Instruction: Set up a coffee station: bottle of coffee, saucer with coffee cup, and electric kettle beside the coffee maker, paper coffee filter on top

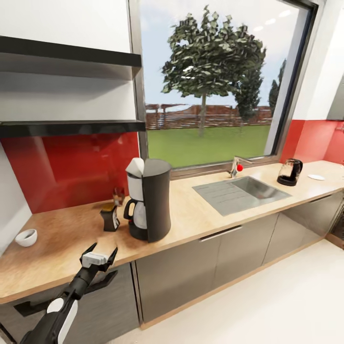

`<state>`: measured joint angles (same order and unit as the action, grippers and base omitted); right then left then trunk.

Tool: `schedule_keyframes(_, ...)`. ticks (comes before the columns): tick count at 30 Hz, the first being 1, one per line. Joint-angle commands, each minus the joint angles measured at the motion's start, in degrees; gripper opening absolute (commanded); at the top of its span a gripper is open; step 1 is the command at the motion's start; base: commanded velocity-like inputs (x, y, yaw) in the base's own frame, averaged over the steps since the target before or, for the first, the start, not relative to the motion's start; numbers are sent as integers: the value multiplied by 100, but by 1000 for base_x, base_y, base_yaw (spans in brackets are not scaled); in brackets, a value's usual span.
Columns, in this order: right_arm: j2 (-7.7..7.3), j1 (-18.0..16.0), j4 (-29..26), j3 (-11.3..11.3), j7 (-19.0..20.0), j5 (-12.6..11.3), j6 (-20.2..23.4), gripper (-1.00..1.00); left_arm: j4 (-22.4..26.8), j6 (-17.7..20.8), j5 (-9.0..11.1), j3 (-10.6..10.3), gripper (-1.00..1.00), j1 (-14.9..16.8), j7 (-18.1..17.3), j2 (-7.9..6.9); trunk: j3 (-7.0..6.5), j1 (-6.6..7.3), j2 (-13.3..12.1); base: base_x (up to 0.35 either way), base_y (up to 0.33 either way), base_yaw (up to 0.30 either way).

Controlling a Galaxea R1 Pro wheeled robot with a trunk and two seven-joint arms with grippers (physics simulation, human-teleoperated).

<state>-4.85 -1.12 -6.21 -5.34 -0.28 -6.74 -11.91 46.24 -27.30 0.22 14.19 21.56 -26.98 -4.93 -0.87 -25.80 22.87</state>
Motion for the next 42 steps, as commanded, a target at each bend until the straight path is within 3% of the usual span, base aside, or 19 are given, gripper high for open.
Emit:
schedule_keyframes(1, 1, -2, 6, -19, 11, -38, -22, 100, -18, -17, 1, 17, 100, -5, -47, 25, 2, 1, 5, -330, 0, -5)
schedule_keyframes(8, 2, -2, 14, -15, 9, -35, -19, 100, -211, -68, -6, -223, 100, -131, -70, 243, 2, 1, 5, -327, 0, -1)
schedule_keyframes(22, 10, -2, 15, -10, 2, -29, -21, 100, -397, -75, -49, -306, 100, -1024, -67, 244, 2, 1, 5, -47, 0, 0)
schedule_keyframes(25, 10, -2, 15, -10, 8, -29, -20, 100, -1119, -61, -236, -322, 100, -1176, -39, 186, 2, 1, 5, 0, 0, 0)
schedule_keyframes(27, 12, -2, 17, -10, 9, -33, -17, 100, -1667, -50, -508, -316, 100, -1209, -14, 124, 2, 1, 5, 0, 0, 0)
schedule_keyframes(28, 17, -2, 20, -10, 10, -35, -15, 100, -2125, -45, -759, -314, 100, -1221, 11, 47, 2, 1, 5, 0, 0, 0)
schedule_keyframes(29, 23, -2, 20, -10, 10, -36, -14, 100, -2616, -32, -1028, -313, 100, -1227, 87, -47, 2, 1, 5, 0, 0, 0)
schedule_keyframes(31, 26, -2, 17, -10, 16, -37, -14, 100, -3135, -9, -1268, -316, 100, -1235, 329, -143, 2, 1, 5, 0, 0, 0)
schedule_keyframes(34, 27, -2, 12, -15, 24, -37, -13, 100, -3551, 12, -1381, -319, 100, -1265, 741, -236, 2, 1, 5, 0, 0, 0)
schedule_keyframes(35, 28, -2, 8, -18, 40, -38, -11, 100, -3925, 40, -1430, -320, 100, -1352, 1303, -308, 2, 1, 5, 0, 0, 0)
schedule_keyframes(37, 28, -2, 7, -19, 56, -38, 0, 100, -4178, 79, -1442, -317, 100, -1493, 1769, -333, 2, 1, 5, 0, 0, 0)
schedule_keyframes(42, 28, -2, 3, -17, 67, -33, 6, 100, -4400, 389, -1424, -288, 100, -1754, 2320, -328, 2, 1, 5, 0, 0, 0)
